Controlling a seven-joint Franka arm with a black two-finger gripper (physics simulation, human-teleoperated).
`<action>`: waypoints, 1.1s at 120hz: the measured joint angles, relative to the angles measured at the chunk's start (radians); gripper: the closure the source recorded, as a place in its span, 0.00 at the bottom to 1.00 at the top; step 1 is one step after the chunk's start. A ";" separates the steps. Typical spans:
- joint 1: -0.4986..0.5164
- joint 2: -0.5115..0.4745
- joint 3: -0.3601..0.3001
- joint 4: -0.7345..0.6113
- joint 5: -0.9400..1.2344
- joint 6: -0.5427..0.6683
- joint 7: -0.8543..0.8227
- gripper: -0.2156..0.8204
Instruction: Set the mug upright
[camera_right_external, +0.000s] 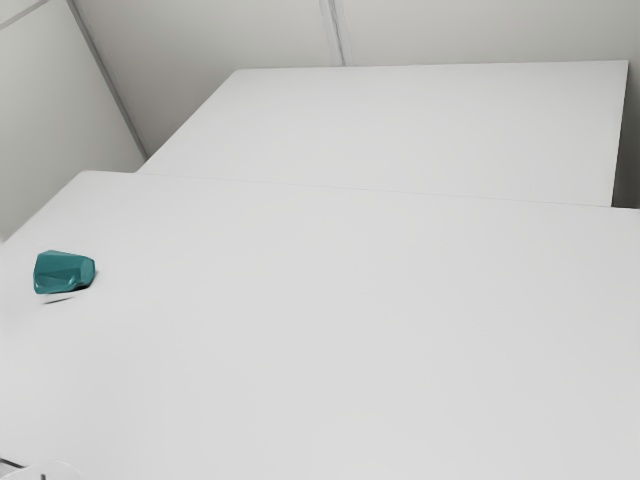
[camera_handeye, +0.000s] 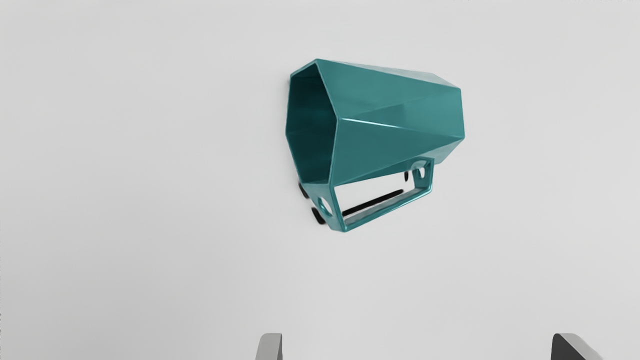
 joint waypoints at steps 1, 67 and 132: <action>0.001 0.005 -0.001 0.005 -0.002 0.000 0.004 0.23; 0.116 0.140 -0.045 0.038 -0.291 -0.067 0.156 0.23; 0.118 0.319 -0.051 0.231 -0.322 -0.136 0.122 0.23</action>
